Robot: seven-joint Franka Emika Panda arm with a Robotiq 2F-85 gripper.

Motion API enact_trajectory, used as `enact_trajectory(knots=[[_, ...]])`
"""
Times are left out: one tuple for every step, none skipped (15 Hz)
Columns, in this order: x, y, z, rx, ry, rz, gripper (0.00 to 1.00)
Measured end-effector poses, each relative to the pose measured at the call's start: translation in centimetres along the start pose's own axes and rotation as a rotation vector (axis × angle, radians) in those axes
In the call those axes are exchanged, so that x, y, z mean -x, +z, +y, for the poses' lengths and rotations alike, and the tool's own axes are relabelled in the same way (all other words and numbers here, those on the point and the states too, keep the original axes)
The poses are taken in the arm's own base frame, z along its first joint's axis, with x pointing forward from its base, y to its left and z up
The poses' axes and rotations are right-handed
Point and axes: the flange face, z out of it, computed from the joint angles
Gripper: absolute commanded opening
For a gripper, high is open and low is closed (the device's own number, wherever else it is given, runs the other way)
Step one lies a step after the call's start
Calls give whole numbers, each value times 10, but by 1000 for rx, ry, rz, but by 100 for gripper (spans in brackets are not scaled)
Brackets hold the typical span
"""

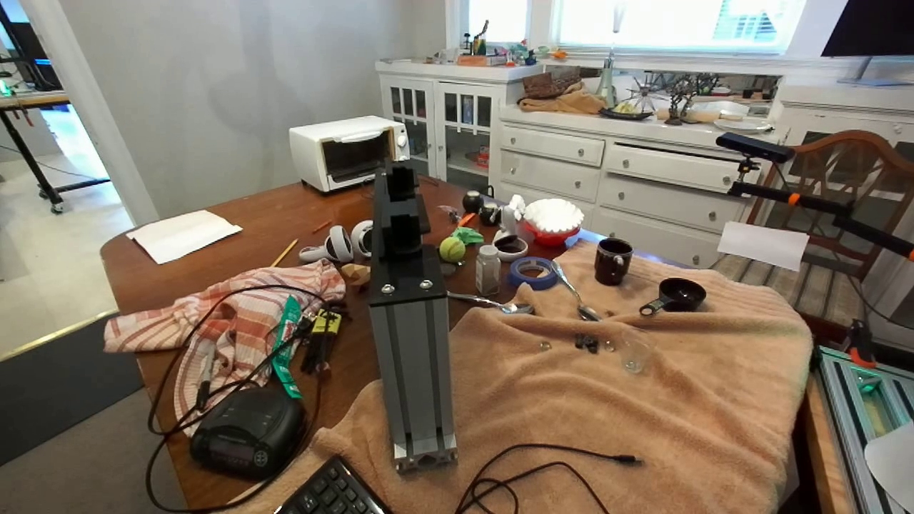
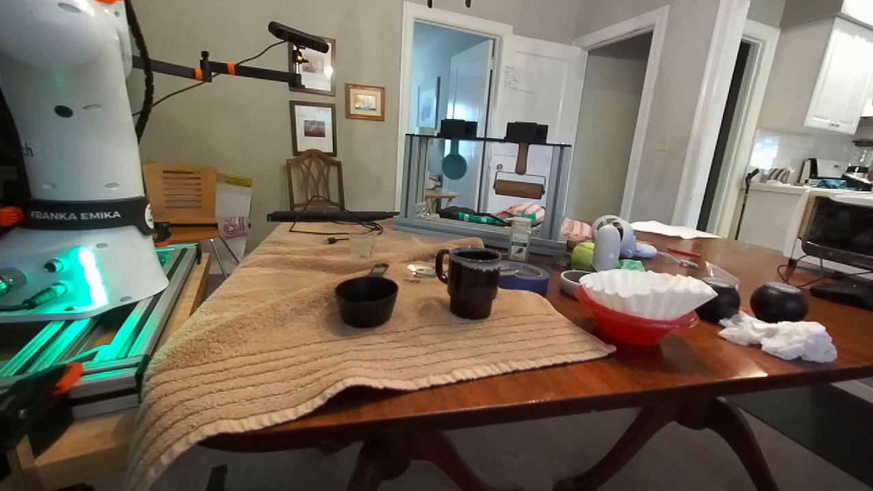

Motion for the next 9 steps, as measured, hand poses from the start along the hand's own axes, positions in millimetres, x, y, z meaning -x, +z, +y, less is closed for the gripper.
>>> enact_trajectory(knots=[[0, 2, -2, 5, 12, -56, 100], [-1, 5, -6, 6, 24, -111, 100], [-4, 8, -10, 3, 35, -164, 100], [-6, 11, -16, -5, 48, -217, 100], [-9, 15, -23, -20, 59, -270, 100], [-11, 19, -30, -41, 68, -319, 100], [-14, 24, -37, -66, 78, -367, 100], [-16, 28, -45, -92, 88, -415, 100], [-20, 33, -52, -121, 82, -434, 100]])
